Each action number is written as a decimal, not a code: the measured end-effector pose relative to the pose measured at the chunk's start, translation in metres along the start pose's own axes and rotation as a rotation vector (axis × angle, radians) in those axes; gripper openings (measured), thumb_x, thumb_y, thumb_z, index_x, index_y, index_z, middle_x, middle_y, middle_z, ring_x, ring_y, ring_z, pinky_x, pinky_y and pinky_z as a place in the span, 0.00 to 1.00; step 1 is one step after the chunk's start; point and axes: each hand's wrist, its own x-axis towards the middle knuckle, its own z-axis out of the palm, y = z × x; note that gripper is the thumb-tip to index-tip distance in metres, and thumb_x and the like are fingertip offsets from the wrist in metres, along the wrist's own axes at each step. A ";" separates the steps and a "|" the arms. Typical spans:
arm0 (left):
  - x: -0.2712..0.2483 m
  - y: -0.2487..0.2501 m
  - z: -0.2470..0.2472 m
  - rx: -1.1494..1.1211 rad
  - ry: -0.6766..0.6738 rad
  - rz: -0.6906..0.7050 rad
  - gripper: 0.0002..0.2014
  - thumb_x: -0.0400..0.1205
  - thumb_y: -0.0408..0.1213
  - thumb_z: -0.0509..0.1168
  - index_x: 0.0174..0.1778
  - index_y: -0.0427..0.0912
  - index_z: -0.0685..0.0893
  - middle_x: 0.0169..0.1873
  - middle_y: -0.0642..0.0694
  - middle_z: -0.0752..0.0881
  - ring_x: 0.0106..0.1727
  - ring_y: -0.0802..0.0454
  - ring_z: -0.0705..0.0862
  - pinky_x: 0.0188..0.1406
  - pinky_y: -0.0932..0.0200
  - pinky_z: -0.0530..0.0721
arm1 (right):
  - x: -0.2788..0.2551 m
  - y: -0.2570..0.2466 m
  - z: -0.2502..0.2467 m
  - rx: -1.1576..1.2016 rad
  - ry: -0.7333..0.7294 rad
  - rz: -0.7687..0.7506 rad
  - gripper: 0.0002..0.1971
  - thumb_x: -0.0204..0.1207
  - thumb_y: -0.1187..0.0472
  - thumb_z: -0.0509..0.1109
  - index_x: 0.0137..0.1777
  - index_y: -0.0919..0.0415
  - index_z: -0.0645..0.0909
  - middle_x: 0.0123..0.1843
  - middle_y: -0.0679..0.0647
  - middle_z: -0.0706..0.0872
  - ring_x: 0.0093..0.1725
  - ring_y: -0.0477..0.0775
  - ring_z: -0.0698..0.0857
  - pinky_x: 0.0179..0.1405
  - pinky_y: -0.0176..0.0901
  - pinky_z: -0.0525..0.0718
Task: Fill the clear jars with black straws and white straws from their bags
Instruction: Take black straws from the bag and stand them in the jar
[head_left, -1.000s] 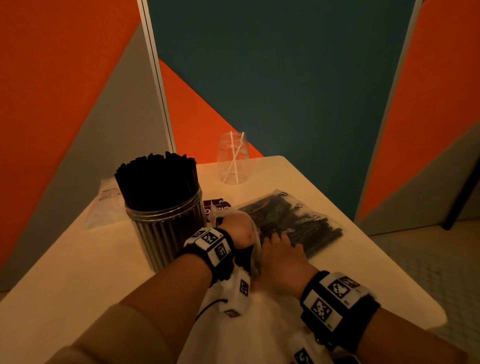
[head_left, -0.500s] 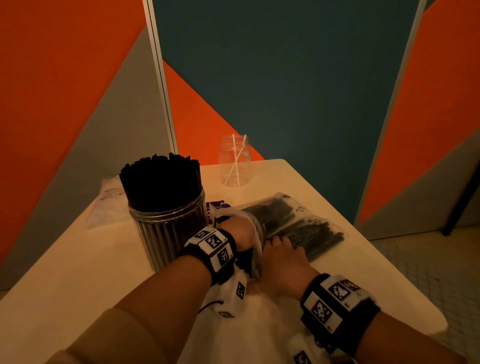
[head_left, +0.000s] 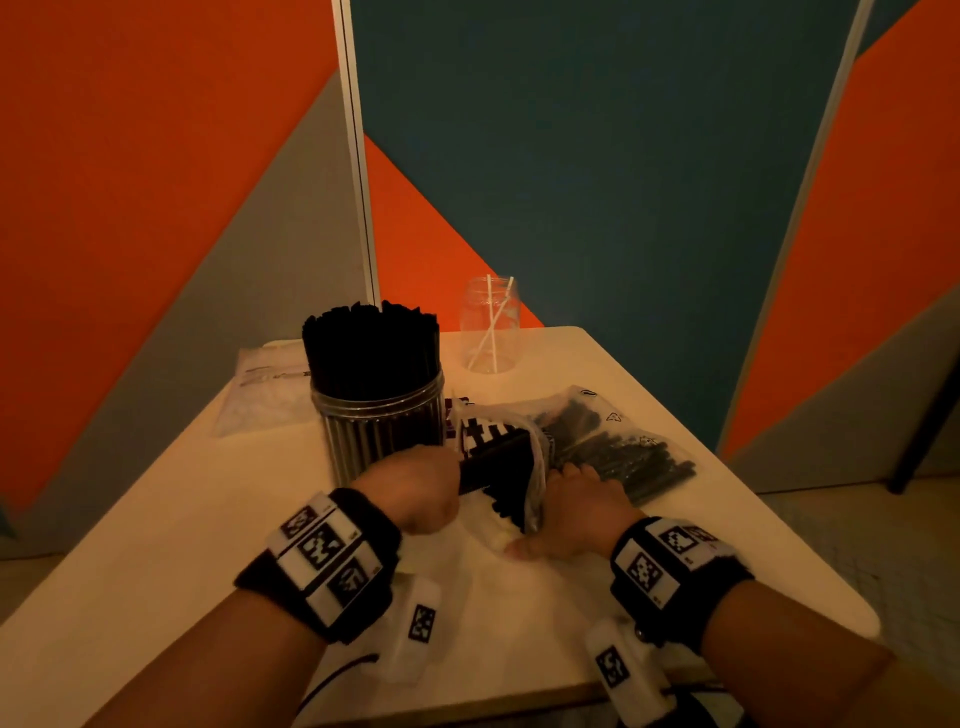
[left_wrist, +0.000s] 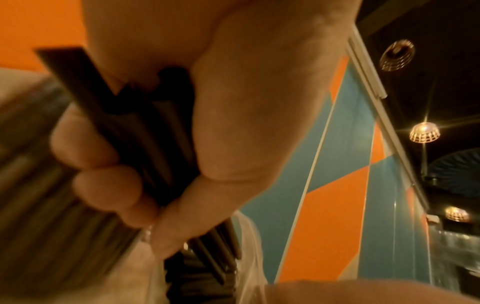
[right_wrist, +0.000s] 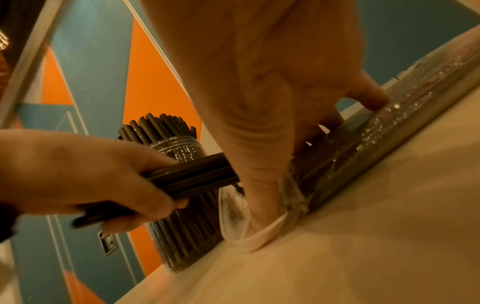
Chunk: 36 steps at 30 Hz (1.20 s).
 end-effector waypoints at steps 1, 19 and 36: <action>-0.010 -0.006 -0.004 0.004 0.006 -0.006 0.11 0.83 0.37 0.63 0.61 0.45 0.82 0.43 0.51 0.82 0.43 0.53 0.82 0.40 0.60 0.80 | -0.001 0.000 -0.001 0.005 0.003 -0.001 0.62 0.56 0.15 0.68 0.83 0.57 0.64 0.77 0.58 0.72 0.76 0.62 0.69 0.73 0.62 0.70; -0.102 -0.052 -0.025 -0.397 0.030 0.161 0.11 0.82 0.46 0.68 0.60 0.57 0.79 0.45 0.50 0.85 0.34 0.58 0.83 0.33 0.61 0.83 | -0.031 0.016 -0.032 0.894 -0.012 -0.246 0.67 0.54 0.30 0.84 0.89 0.43 0.48 0.88 0.47 0.59 0.78 0.39 0.70 0.77 0.41 0.72; -0.038 0.011 -0.019 -1.059 -0.035 0.315 0.04 0.79 0.27 0.71 0.43 0.37 0.82 0.29 0.41 0.84 0.30 0.44 0.85 0.38 0.51 0.85 | -0.026 -0.036 -0.124 0.927 0.864 -0.703 0.22 0.85 0.48 0.69 0.27 0.51 0.84 0.25 0.45 0.82 0.27 0.43 0.80 0.32 0.34 0.75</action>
